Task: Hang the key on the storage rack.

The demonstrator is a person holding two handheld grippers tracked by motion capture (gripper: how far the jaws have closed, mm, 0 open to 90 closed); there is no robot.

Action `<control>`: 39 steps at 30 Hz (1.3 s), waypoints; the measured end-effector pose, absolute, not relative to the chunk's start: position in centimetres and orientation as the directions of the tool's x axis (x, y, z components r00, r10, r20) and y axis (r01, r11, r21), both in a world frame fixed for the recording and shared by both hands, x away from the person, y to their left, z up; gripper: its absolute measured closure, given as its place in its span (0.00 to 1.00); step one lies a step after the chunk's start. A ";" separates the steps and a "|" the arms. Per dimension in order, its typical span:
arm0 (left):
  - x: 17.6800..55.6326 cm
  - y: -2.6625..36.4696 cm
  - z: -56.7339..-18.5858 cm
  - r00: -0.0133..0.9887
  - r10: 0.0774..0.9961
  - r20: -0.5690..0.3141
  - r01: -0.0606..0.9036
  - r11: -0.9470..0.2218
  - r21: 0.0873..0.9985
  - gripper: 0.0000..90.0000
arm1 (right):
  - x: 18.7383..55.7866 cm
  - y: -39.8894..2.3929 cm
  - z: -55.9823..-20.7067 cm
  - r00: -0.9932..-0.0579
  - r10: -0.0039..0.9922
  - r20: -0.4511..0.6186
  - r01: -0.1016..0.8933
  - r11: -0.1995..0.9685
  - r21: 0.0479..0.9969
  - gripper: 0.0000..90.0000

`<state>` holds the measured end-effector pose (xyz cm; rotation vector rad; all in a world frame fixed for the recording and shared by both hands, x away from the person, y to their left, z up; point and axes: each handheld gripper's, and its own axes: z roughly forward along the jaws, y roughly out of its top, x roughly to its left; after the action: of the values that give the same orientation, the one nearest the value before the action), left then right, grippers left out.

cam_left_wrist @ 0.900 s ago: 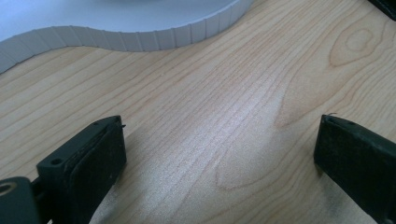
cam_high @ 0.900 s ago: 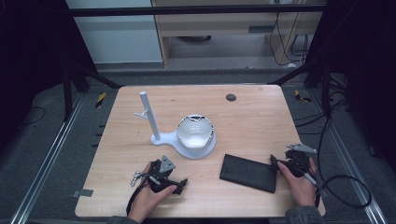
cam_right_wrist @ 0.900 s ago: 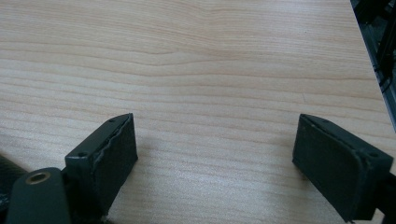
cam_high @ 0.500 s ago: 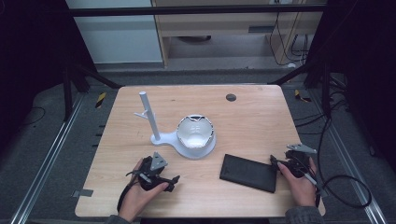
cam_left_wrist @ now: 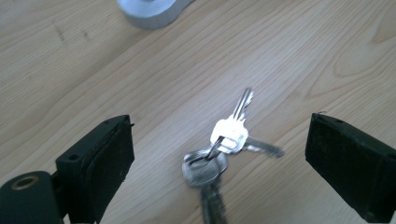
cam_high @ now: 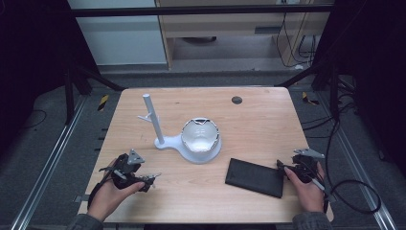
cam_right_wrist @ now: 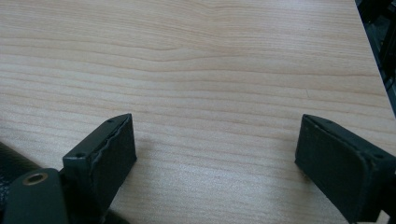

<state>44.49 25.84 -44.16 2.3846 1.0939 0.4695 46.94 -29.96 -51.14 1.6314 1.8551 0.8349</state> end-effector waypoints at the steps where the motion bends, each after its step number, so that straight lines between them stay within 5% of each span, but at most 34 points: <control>1: 44.5 26.2 -44.1 0.622 0.775 0.108 0.619 -0.572 0.539 0.08 | 46.9 -30.0 -51.1 -0.133 0.991 0.011 0.666 0.081 0.742 0.13; 19: 43.9 28.4 -44.4 0.644 0.763 0.054 0.651 -0.584 0.484 0.14 | 45.8 -29.3 -49.5 -0.154 0.988 -0.024 0.585 0.111 0.803 0.17; 39: 44.9 26.4 -46.1 0.659 0.751 0.034 0.691 -0.624 0.366 0.48 | 45.8 -29.2 -49.4 -0.160 0.987 -0.018 0.590 0.110 0.800 0.16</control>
<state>44.86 26.42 -46.11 2.5569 1.1476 0.2629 45.75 -29.22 -49.42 1.5331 1.8188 0.8924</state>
